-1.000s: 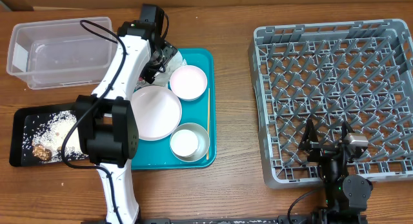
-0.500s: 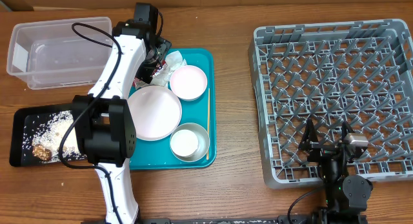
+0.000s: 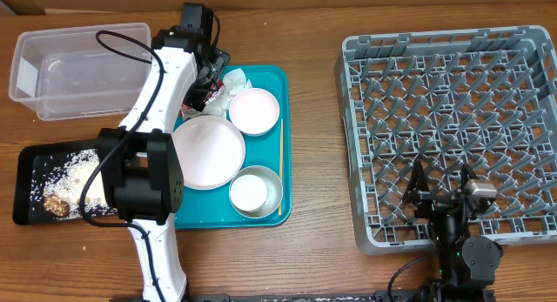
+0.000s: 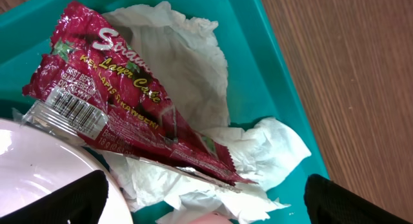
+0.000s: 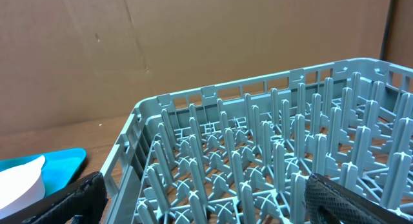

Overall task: Sort waste into correct bins and load items into the dishwasher
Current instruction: 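Move the left gripper to the red snack wrapper and grasp it, then carry the red wrapper into the clear plastic bin and release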

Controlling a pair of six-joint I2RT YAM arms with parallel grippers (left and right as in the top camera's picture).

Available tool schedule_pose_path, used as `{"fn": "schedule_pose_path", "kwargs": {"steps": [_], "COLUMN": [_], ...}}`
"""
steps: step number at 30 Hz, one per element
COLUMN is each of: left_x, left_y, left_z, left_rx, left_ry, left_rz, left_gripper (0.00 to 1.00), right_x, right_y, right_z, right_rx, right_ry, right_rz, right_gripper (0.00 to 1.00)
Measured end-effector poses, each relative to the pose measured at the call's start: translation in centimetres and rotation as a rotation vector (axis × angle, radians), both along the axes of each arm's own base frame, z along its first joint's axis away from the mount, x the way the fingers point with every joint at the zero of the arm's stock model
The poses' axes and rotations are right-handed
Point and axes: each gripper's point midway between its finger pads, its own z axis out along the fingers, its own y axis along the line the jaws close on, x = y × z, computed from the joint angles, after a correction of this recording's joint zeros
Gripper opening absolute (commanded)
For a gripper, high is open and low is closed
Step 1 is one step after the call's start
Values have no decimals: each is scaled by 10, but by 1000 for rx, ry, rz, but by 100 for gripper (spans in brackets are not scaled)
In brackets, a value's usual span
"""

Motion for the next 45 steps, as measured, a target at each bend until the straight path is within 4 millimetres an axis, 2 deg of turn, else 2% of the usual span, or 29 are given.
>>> {"fn": "schedule_pose_path", "kwargs": {"steps": [11, 14, 17, 19, 25, 29, 39, 42, 45], "left_x": [4, 8, 8, 8, 3, 0, -15, -9, 1], "left_y": [0, -1, -1, 0, 0, 1, 2, 0, -4], "left_z": [-40, -39, -39, -39, -41, -42, -39, -22, 13], "left_rx": [11, 16, 20, 22, 25, 31, 55, 50, 36], "left_ry": [49, 36, 37, 38, 60, 73, 140, 103, 25], "left_rz": [-18, -38, -50, -58, -59, -76, -170, -191, -211], "left_gripper": [98, 87, 66, 56, 35, 4, 4, 4, 4], "right_x": [0, 0, 0, 0, 0, 0, 0, 0, 0], "right_y": [0, 0, 0, 0, 0, 0, 0, 0, 0], "right_z": [0, 0, 0, 0, 0, 0, 0, 0, 0], "right_rx": [0, 0, 0, 0, 0, 0, 0, 0, 0], "right_ry": [0, 0, 0, 0, 0, 0, 0, 0, 0], "right_rz": [0, 0, 0, 0, 0, 0, 2, 0, 1], "right_gripper": [100, 100, 100, 100, 100, 100, 100, 100, 100]}}
